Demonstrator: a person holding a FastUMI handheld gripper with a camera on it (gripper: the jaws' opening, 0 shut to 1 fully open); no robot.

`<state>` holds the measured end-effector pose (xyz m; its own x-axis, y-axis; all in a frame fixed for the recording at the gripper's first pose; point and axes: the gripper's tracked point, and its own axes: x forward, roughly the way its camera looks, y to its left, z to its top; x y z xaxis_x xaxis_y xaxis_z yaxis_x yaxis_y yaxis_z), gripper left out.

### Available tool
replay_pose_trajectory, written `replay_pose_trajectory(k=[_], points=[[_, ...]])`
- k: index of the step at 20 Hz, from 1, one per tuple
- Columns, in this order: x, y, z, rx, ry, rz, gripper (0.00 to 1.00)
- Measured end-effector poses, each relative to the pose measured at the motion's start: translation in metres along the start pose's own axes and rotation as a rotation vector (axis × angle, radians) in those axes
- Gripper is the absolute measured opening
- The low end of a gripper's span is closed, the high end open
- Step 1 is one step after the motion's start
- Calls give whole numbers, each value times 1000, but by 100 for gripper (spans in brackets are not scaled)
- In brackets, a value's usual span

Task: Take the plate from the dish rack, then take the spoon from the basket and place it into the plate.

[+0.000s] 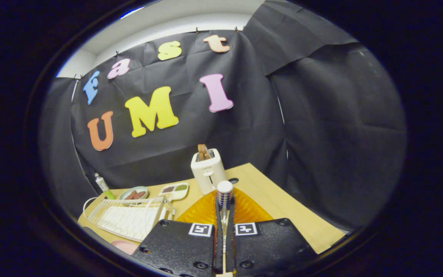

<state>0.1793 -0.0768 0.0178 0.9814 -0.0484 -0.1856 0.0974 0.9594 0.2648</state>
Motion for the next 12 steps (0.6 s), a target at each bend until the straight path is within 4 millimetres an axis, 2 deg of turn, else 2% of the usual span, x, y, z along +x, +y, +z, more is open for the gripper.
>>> replay_pose_trajectory(k=[2, 4, 6, 8, 12], points=[[-29, 19, 16, -17, -27, 12, 8], [-54, 40, 21, -36, -35, 22, 8], [-76, 67, 17, -40, -21, 41, 8], [-95, 99, 3, -33, -3, 79, 8], [-112, 175, -51, -56, 74, 184, 8]])
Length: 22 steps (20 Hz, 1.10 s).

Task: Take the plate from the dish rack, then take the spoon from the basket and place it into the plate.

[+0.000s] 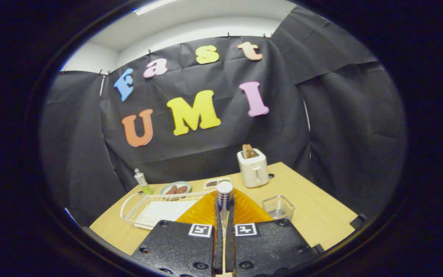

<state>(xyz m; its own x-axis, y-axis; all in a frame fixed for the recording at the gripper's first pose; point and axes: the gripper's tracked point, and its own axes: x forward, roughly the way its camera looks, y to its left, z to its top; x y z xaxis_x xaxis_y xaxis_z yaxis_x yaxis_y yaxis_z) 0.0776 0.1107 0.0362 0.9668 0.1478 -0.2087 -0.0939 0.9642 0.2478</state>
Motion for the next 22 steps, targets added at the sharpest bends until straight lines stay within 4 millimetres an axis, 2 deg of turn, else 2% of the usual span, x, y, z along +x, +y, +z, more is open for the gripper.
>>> replay_pose_trajectory(k=[3, 5, 8, 10, 12, 17, 22], points=[[11, 41, -34, -33, 49, 31, 8], [17, 62, -57, -39, 86, 48, 8], [22, 77, -90, -51, 146, 46, 8], [24, 88, -106, -38, 171, 62, 8], [27, 95, -120, -18, 196, 69, 8], [34, 95, -146, 3, 249, 53, 10], [37, 99, -155, 51, 287, 92, 16]])
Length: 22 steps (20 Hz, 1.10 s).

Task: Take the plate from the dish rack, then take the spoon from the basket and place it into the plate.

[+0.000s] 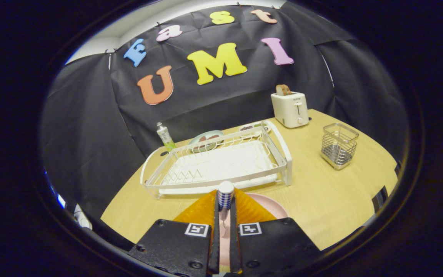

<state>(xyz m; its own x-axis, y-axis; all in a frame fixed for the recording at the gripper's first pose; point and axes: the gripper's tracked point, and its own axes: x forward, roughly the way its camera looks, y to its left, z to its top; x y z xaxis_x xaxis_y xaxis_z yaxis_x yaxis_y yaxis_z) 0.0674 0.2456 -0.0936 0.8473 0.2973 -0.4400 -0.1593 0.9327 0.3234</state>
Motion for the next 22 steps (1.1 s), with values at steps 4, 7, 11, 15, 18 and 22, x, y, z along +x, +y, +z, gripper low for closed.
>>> replay_pose_trajectory(k=[4, 7, 11, 15, 18, 22], points=[[-9, -12, 13, -5, -54, -14, 31], [-20, -22, 31, -30, -126, -44, 47], [-34, -28, 55, -83, -222, -71, 70], [-50, -33, 67, -134, -286, -76, 88], [-72, -44, 79, -166, -362, -100, 96], [-108, -63, 91, -209, -452, -141, 100]])
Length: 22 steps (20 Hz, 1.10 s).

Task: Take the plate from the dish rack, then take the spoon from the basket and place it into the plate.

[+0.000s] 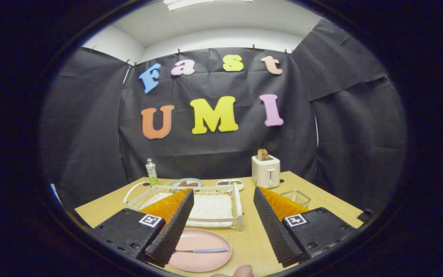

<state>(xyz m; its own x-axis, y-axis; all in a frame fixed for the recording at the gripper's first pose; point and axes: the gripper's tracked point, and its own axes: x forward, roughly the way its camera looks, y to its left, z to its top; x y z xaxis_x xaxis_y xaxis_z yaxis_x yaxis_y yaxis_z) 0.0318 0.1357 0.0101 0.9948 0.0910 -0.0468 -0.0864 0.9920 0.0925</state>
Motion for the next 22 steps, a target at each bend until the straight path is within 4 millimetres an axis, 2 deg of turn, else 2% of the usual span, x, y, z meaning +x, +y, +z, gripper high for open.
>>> replay_pose_trajectory(k=[3, 6, 9, 12, 16, 20, 22], points=[[-22, -18, 9, -28, -54, -20, 100], [-38, -22, 14, -15, -95, -11, 100], [-45, -17, 11, -22, -112, 9, 100], [-50, 0, 2, 13, -105, 49, 100], [-47, 26, -30, -13, -39, 97, 100], [-51, 19, -11, -16, -96, 65, 100], [-49, 20, -10, 22, -100, 64, 100]])
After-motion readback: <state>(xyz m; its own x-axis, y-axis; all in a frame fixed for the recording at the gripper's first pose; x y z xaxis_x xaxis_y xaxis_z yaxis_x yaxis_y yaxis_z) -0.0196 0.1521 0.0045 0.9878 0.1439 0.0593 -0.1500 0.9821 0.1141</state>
